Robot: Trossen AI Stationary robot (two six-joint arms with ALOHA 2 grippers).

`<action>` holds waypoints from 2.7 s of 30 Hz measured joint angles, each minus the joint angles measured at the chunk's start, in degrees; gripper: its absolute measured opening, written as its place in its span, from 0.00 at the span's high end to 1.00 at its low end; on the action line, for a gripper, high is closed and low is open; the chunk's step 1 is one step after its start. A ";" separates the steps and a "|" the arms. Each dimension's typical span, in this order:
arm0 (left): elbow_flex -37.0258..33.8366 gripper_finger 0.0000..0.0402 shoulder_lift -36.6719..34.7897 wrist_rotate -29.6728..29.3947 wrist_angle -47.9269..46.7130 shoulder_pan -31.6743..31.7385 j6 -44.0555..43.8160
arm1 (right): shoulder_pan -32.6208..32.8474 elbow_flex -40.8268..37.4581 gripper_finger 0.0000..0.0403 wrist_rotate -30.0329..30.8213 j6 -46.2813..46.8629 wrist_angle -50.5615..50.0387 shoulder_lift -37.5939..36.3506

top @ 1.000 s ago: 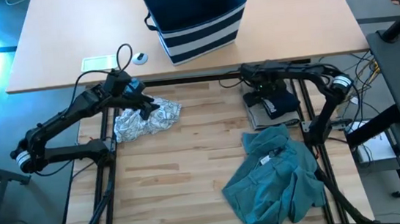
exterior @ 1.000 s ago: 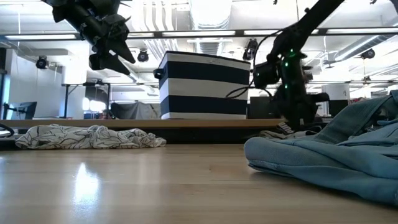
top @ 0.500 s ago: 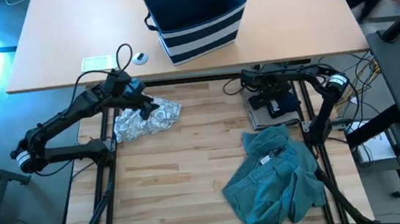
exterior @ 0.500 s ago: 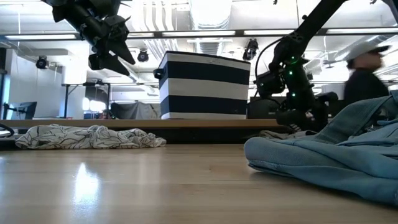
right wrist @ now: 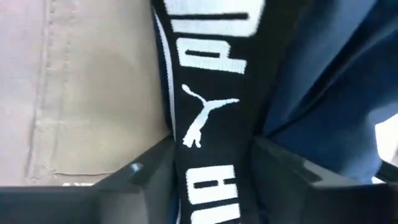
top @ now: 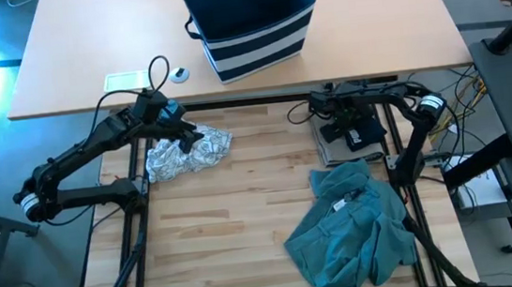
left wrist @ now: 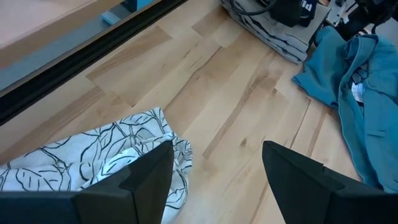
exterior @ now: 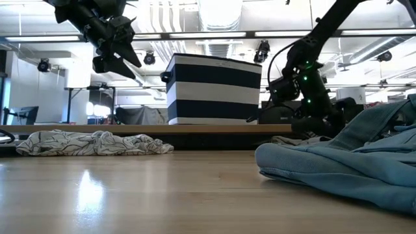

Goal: Fold Laundry from Bin
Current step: Stack the folded blue boxer on top of the folded brown shorts

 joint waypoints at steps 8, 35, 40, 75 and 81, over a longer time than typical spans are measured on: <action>0.01 0.43 0.00 0.00 0.01 0.00 0.02 | 0.02 -0.82 0.94 -0.09 -0.04 0.33 -0.66; 0.00 0.43 -0.09 0.11 -0.73 0.00 0.02 | -0.09 2.92 0.81 -7.43 0.68 -0.57 -5.50; 0.02 0.43 -0.09 0.11 -0.75 0.00 0.02 | -0.11 1.19 0.61 -7.23 1.43 2.49 -3.93; 0.01 0.43 -0.09 0.04 -1.39 0.00 -0.02 | -0.71 -2.84 0.82 0.58 1.22 3.56 0.72; 0.00 0.43 -0.09 0.02 -1.39 0.00 -0.02 | -0.74 -1.78 0.96 0.37 0.31 2.25 -0.52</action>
